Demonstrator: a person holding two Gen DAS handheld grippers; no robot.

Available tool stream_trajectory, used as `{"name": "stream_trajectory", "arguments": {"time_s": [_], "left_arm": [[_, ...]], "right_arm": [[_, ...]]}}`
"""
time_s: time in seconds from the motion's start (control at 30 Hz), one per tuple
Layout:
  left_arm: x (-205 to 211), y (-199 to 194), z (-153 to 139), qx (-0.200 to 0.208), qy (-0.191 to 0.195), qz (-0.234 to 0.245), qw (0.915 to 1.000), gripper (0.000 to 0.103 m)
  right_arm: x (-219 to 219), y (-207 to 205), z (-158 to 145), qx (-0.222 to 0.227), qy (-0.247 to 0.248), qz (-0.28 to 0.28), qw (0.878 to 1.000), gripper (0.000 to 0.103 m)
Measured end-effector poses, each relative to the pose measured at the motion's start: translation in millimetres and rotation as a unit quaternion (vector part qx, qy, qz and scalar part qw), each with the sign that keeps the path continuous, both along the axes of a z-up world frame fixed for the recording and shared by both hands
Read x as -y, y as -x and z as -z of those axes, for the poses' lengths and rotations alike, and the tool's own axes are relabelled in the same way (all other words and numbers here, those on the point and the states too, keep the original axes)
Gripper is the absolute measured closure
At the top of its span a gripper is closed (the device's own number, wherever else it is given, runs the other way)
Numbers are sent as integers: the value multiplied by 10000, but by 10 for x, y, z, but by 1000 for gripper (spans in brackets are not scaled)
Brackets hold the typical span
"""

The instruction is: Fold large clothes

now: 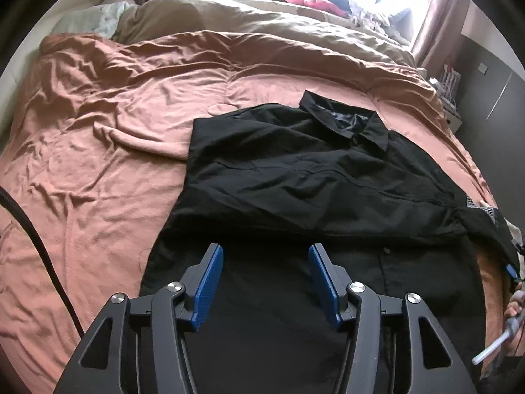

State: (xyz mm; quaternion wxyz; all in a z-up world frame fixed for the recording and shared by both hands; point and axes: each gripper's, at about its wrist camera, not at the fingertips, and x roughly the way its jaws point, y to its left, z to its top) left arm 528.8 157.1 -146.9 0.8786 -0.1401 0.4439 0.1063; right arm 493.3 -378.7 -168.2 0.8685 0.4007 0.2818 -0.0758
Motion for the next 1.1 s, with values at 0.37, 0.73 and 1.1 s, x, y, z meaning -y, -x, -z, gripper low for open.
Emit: {"name": "stream_trajectory", "arguments": {"time_s": [0.37, 0.73, 1.1], "left_arm": [[-59, -10, 15, 5, 4, -65, 10000, 47], [-269, 95, -71, 178, 256, -217, 9993, 47], [-479, 206, -161, 368, 513, -344, 9974, 47]], "right_arm": [[-152, 30, -153, 758, 207, -74, 9969, 102], [-1157, 312, -787, 1829, 526, -1319, 9728, 103], [-2341, 254, -903, 1808, 800, -2523, 9472, 103]]}}
